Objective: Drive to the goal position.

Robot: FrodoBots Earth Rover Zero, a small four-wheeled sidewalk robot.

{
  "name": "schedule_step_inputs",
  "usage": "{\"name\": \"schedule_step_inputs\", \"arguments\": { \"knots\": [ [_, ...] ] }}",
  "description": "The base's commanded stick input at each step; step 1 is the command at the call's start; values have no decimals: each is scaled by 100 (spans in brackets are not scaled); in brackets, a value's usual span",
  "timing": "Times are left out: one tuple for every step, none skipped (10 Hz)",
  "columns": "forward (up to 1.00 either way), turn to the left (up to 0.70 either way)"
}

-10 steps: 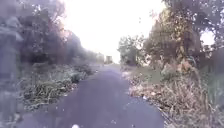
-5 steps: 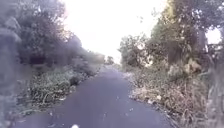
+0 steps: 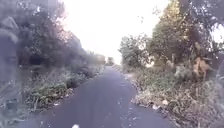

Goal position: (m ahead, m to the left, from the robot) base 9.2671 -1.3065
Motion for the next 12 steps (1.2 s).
{"name": "schedule_step_inputs", "arguments": {
  "knots": [
    [45, 0],
    [45, 0],
    [45, 0],
    [45, 0],
    [45, 0],
    [45, 0],
    [45, 0],
    [45, 0],
    [45, 0],
    [45, 0],
    [45, 0],
    [45, 0]
  ]
}}
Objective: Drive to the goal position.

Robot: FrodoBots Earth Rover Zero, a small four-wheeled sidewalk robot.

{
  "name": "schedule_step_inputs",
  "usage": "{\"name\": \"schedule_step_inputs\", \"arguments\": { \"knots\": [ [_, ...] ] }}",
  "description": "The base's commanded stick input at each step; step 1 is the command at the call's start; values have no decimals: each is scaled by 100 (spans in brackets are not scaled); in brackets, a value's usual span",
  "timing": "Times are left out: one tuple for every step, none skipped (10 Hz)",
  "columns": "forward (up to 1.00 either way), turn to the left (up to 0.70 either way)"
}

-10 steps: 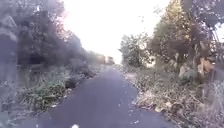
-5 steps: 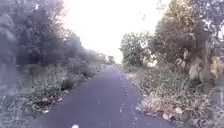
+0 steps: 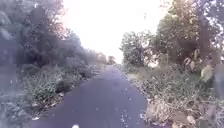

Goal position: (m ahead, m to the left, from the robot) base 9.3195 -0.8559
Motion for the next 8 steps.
{"name": "schedule_step_inputs", "arguments": {
  "knots": [
    [45, 0],
    [45, 0],
    [45, 0],
    [45, 0],
    [45, 0],
    [45, 0],
    [45, 0],
    [45, 0]
  ]
}}
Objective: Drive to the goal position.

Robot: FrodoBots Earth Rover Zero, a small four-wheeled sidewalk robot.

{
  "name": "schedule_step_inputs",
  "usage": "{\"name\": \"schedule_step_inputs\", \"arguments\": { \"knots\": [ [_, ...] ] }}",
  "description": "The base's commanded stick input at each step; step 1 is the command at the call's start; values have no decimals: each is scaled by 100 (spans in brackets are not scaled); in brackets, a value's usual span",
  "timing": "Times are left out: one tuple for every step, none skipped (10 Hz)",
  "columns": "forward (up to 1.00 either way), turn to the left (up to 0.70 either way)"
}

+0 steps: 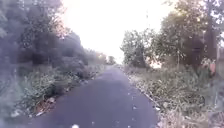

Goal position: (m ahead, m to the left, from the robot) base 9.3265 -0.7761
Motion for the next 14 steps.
{"name": "schedule_step_inputs", "arguments": {
  "knots": [
    [45, 0],
    [45, 0],
    [45, 0],
    [45, 0],
    [45, 0],
    [45, 0],
    [45, 0],
    [45, 0],
    [45, 0],
    [45, 0],
    [45, 0],
    [45, 0],
    [45, 0],
    [45, 0]
  ]
}}
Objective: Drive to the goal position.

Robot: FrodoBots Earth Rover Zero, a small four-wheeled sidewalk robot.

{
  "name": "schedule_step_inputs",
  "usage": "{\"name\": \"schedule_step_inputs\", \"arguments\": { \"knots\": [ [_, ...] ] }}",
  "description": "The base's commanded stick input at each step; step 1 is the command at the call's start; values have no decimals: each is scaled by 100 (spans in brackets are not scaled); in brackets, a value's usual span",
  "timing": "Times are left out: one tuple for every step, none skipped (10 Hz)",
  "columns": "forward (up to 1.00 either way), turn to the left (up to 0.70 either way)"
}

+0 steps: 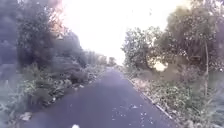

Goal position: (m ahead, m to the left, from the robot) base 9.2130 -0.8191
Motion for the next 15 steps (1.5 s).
{"name": "schedule_step_inputs", "arguments": {
  "knots": [
    [45, 0],
    [45, 9],
    [45, 18],
    [45, 23],
    [45, 25],
    [45, 24],
    [45, 16],
    [45, 8],
    [45, 4],
    [45, 0],
    [45, 0],
    [45, 0],
    [45, 0],
    [45, 0],
    [45, 0]
  ]
}}
